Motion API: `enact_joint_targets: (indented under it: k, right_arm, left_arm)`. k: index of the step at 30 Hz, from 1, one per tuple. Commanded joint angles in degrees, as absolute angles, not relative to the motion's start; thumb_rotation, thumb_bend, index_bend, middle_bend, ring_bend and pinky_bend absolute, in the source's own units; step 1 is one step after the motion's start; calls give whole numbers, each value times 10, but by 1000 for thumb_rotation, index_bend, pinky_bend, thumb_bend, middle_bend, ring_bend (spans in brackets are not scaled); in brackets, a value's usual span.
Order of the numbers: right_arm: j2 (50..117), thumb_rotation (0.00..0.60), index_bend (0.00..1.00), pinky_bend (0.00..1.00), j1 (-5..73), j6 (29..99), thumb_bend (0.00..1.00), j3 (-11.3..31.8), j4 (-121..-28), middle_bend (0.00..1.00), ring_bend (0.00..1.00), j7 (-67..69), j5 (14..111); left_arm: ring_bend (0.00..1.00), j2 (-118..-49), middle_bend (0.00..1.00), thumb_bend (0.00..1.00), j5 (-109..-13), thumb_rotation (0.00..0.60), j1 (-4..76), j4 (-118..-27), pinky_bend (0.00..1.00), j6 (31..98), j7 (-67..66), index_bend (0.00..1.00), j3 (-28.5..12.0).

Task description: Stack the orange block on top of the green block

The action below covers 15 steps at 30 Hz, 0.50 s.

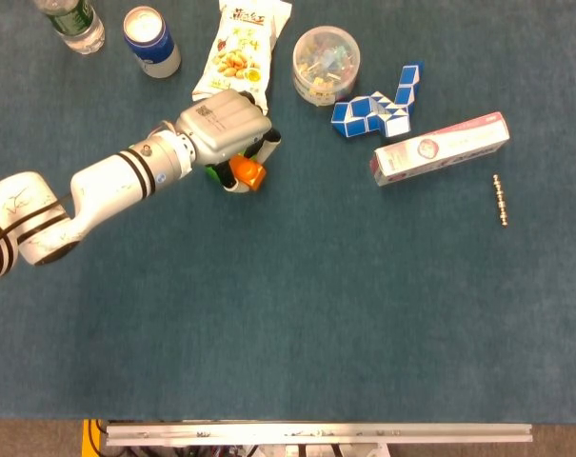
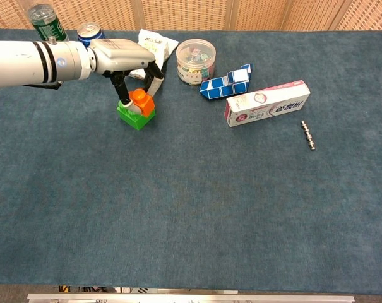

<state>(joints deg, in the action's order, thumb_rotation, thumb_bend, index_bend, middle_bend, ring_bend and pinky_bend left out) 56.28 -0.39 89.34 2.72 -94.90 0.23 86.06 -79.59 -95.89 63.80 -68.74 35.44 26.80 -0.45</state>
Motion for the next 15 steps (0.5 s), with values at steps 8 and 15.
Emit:
enact_joint_targets:
  k: [8, 15]
  right_arm:
    - [563, 600, 586, 603, -7, 899, 421, 30, -969, 555, 499, -22, 860]
    - [563, 600, 586, 603, -6, 899, 421, 31, -979, 555, 499, -34, 862]
  left_arm:
    - [386, -806, 560, 244, -994, 600, 653, -634, 245, 386, 332, 557, 38]
    - [384, -809, 560, 244, -1006, 600, 658, -611, 245, 401, 355, 558, 62]
